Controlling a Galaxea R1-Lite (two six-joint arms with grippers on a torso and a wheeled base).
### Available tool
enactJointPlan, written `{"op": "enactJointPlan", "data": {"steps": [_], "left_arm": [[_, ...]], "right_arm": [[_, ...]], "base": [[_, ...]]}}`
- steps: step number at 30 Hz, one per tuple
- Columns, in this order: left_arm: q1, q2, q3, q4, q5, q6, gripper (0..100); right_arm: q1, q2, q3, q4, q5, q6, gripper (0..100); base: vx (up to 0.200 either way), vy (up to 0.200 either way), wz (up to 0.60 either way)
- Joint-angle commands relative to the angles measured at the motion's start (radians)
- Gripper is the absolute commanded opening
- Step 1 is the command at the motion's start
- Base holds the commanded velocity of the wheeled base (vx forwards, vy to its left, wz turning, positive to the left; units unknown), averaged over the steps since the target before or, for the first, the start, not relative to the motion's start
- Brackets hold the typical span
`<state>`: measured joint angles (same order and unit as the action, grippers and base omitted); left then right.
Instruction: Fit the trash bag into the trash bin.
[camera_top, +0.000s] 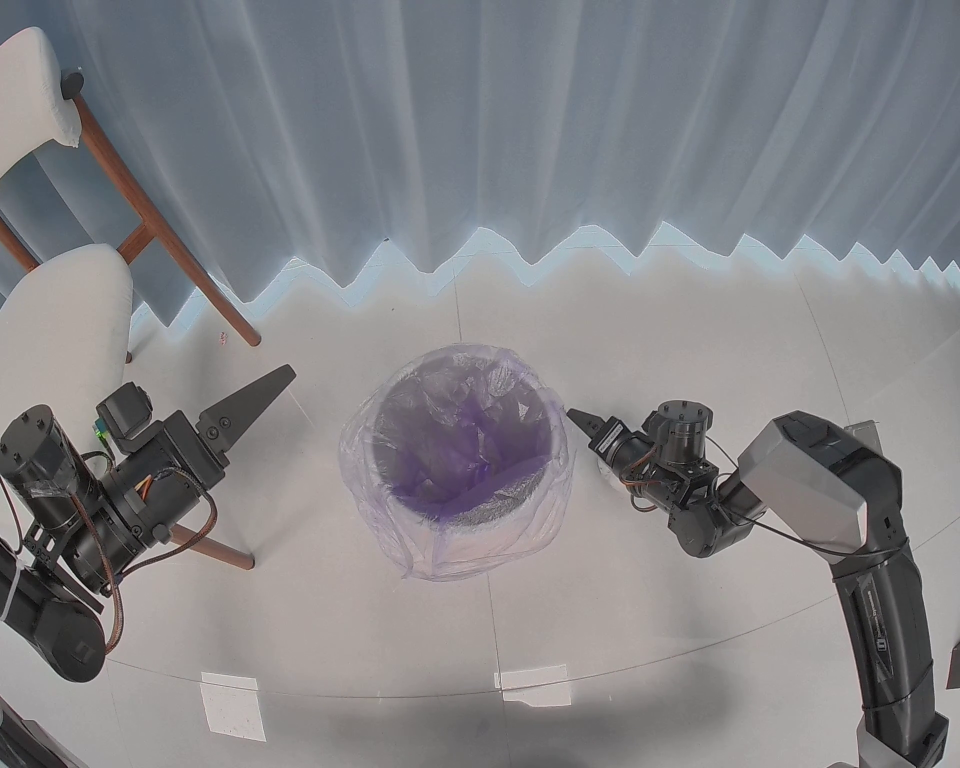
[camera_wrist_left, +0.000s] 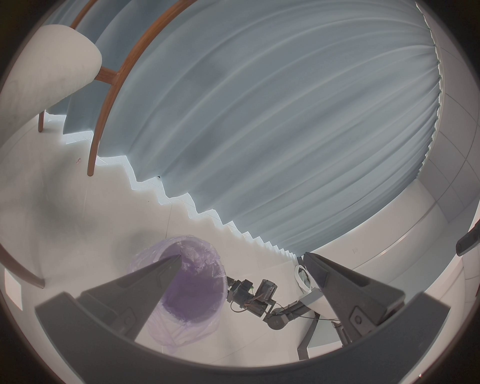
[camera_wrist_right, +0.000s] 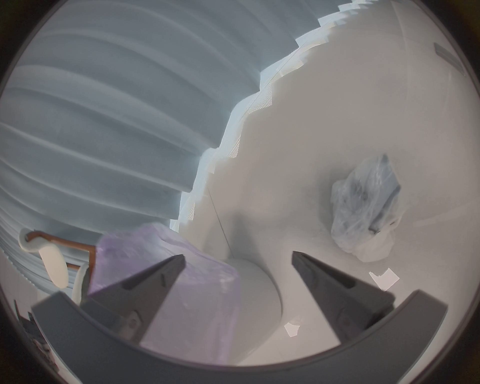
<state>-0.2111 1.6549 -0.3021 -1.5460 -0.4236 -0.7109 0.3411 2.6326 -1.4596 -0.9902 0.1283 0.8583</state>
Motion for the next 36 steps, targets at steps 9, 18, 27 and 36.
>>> {"op": "enactJointPlan", "data": {"steps": [9,18,27,36], "left_arm": [[0.001,0.000,0.011,-0.002,0.000,0.004,100],[0.055,-0.004,0.034,-0.002,-0.076,0.005,100],[0.064,-0.009,0.034,-0.002,-0.081,0.007,100],[0.067,-0.010,0.031,-0.002,-0.076,0.041,100]], "right_arm": [[-0.039,-0.258,0.323,-0.016,-0.038,-0.130,100],[-0.039,-0.200,0.378,-0.007,-0.150,-0.413,100],[-0.027,-0.190,0.367,0.015,-0.151,-0.432,100],[0.012,-0.129,0.358,0.031,-0.151,-0.496,100]], "base": [[0.000,0.000,0.00],[0.000,-0.133,0.00],[0.000,-0.200,0.00],[0.000,-0.200,0.00]]}}
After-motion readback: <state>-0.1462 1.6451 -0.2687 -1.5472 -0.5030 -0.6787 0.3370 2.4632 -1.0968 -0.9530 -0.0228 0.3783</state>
